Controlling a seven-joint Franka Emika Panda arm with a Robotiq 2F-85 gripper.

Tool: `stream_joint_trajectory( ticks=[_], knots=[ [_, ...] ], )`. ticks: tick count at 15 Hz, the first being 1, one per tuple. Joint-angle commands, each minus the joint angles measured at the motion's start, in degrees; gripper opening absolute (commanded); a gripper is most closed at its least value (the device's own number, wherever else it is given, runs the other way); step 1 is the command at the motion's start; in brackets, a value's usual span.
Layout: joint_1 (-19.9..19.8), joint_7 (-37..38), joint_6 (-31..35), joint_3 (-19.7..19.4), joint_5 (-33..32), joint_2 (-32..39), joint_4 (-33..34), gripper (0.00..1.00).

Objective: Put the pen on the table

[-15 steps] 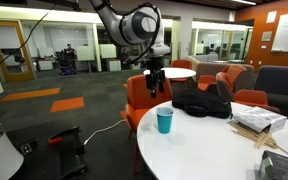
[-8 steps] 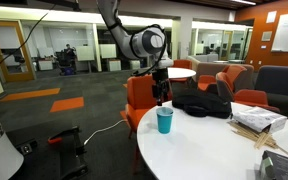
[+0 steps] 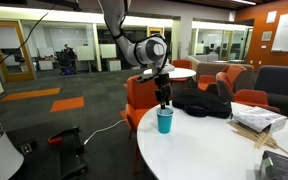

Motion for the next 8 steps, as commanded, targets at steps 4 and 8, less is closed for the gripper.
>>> stream_joint_trajectory(
  ticks=[4,8],
  knots=[
    [1.4,1.2,1.1,-1.8,2.5,2.9,2.6,0.48],
    [1.6,0.9,1.7,-2.8,2.4,4.1,3.0,0.54]
  ],
)
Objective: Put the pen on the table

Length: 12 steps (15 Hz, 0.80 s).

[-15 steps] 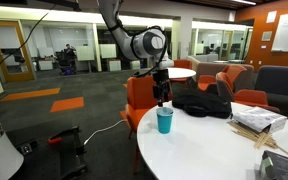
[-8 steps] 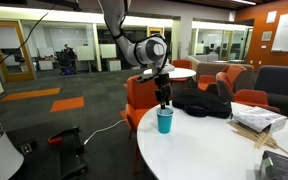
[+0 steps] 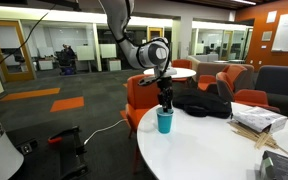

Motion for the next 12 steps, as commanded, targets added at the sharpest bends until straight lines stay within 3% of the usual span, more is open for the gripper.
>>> stream_joint_trajectory(
  ticks=[1,9,10,11,12],
  knots=[
    [1.2,0.6,1.7,-1.5,0.9,1.5,0.8,0.53],
    [2.5,0.8,2.1,-3.0,0.8,5.0,3.2,0.42],
    [2.9,0.9,1.9,-3.4,0.5,5.3,3.5,0.34],
    [3.3,0.9,1.9,-3.7,0.3,5.6,3.7,0.18],
    [3.6,0.9,1.9,-4.0,0.1,5.8,3.8,0.15]
  ],
)
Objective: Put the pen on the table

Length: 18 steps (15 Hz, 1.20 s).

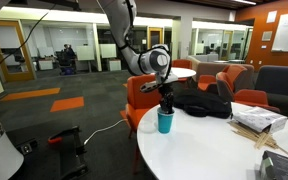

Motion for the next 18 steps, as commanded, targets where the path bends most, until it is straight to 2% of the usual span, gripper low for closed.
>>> stream_joint_trajectory(
  ticks=[1,2,7,10,14,16,17,18],
  knots=[
    [2.6,1.1,0.5,-2.5,-0.3,1.2,1.1,0.05],
    [3.3,1.3,0.5,-3.1,-0.8,1.4,1.2,0.0],
    [5.4,1.2,0.7,-4.5,-1.5,0.2,0.0,0.0],
    [5.2,0.1,0.8,-4.2,-0.7,-2.9,-2.2,0.0],
    [1.6,-3.5,2.2,-1.4,1.9,-10.2,-6.9,0.0],
    [-3.8,-10.4,3.2,3.5,7.2,-15.1,-10.5,0.0],
    [-5.8,-13.5,2.1,5.0,10.3,-17.2,-12.0,0.0],
    [-6.7,-14.5,0.6,4.7,12.2,-18.9,-13.5,0.0]
  ],
)
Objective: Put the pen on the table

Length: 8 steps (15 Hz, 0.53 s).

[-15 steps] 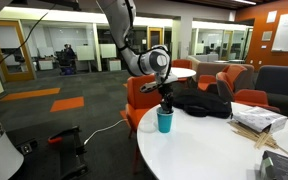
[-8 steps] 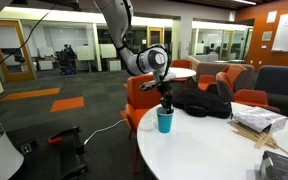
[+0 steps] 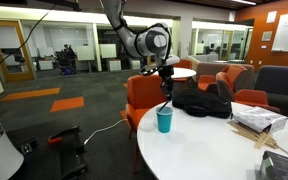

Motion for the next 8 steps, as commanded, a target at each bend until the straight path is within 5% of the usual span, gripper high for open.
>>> stream_joint_trajectory(
  ticks=[1,5,8],
  knots=[
    [-6.3,-6.7,-0.5,3.1,7.5,-7.6,-7.9,0.0],
    [-7.8,-2.1,-0.4,-3.9,3.6,-12.0,-13.9,0.0],
    [-12.3,-4.5,1.4,-4.1,8.7,-11.9,-16.8,0.0]
  ],
)
